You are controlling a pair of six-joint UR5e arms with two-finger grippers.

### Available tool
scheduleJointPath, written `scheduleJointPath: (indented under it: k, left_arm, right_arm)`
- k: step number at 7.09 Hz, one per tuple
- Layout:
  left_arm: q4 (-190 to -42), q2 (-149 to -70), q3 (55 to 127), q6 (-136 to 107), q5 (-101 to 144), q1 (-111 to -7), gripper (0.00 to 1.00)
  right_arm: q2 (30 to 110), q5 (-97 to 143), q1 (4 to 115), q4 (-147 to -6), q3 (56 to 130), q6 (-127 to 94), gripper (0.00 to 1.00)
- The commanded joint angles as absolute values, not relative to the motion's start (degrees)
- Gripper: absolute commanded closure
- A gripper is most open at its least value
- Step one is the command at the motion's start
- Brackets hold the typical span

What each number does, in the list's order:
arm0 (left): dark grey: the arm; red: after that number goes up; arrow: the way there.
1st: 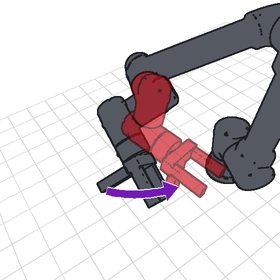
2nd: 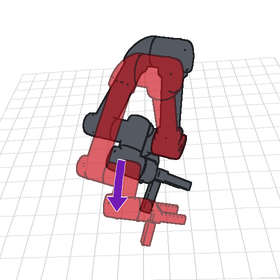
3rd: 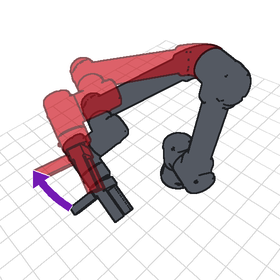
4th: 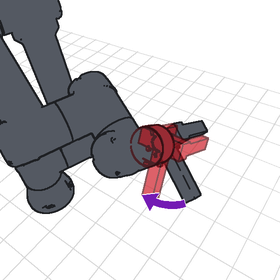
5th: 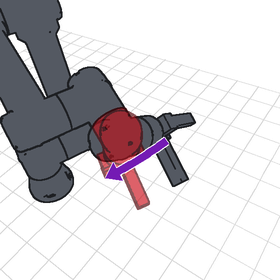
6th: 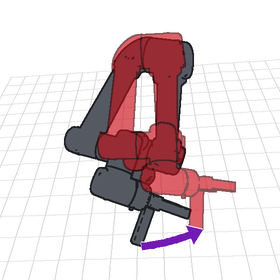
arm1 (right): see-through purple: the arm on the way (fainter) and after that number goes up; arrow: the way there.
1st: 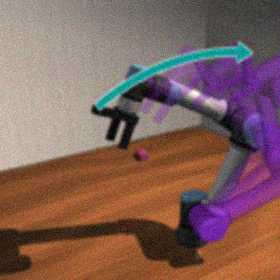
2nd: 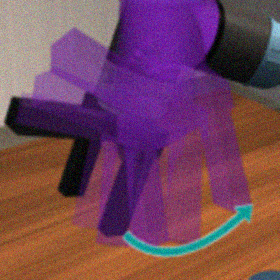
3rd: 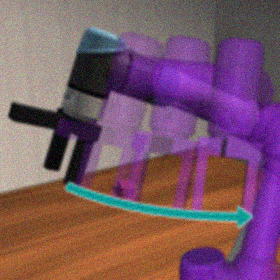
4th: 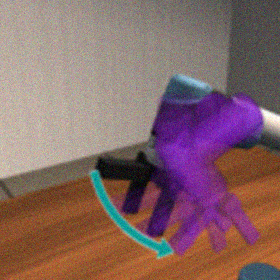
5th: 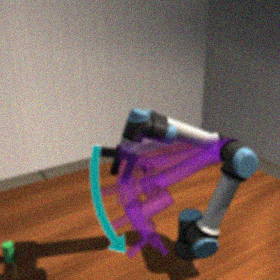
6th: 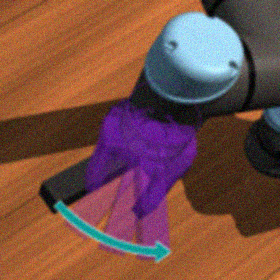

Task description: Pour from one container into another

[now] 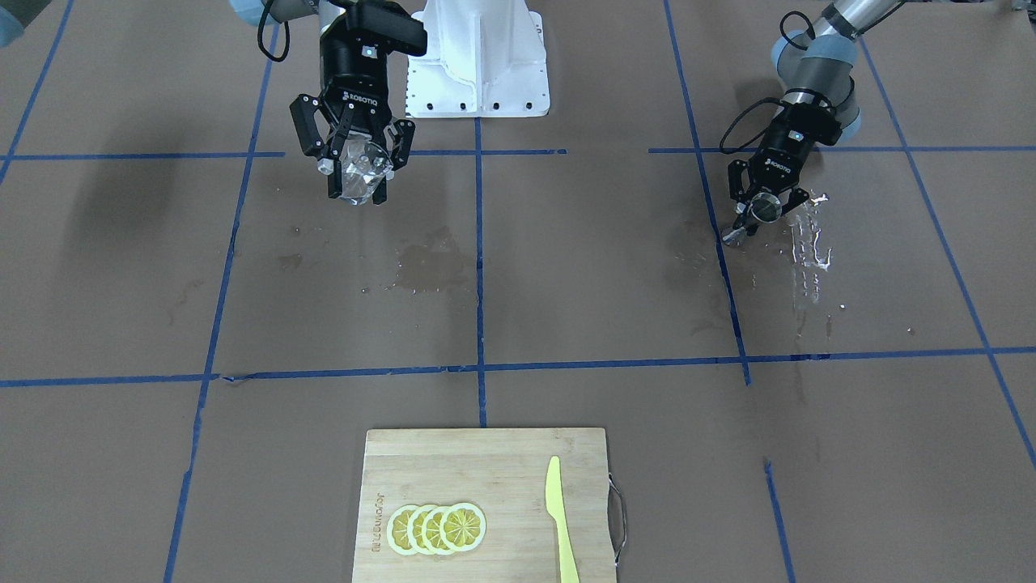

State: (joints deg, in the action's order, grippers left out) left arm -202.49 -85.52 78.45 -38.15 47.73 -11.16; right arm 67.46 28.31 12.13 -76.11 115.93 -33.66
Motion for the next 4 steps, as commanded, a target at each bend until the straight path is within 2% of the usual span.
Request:
scheduleJointPath:
  k: [1,4]
  left_arm:
    - [-202.50,-85.52,78.31,-38.14,47.72,-11.16,1.00]
    - [-202.50,-85.61,78.05,-38.14,47.72,-11.08,0.97]
  right_arm:
    - [67.41,28.30,12.13,-76.11,115.93,-33.66,1.00]
    - [67.41,28.30,12.13,-76.11,115.93,-33.66,1.00]
